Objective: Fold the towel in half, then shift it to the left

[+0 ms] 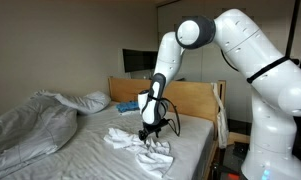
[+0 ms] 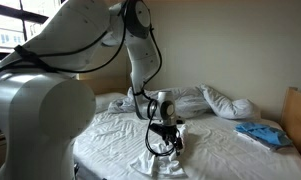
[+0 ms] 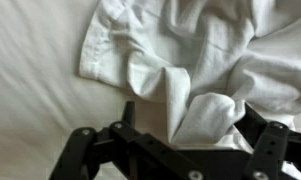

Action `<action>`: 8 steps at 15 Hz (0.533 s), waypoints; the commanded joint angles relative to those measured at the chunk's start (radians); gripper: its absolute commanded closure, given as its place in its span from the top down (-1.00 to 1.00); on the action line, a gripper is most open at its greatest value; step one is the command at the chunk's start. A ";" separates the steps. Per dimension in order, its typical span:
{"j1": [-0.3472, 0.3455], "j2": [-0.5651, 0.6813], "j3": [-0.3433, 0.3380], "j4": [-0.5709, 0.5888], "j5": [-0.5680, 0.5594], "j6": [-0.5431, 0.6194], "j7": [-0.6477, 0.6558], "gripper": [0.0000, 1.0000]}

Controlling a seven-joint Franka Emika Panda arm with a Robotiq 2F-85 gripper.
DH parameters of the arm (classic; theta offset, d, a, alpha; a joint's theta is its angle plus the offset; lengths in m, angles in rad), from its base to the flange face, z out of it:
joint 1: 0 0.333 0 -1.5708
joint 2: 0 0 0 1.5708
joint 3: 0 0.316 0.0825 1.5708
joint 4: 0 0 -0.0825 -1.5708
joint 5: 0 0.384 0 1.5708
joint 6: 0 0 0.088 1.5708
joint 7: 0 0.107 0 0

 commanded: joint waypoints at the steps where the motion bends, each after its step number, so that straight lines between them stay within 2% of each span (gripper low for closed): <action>1: 0.012 -0.101 -0.010 -0.130 0.023 0.124 -0.031 1.00; 3: -0.029 -0.127 0.043 -0.161 0.044 0.141 -0.076 1.00; 8: -0.155 -0.152 0.211 -0.224 0.133 0.072 -0.170 1.00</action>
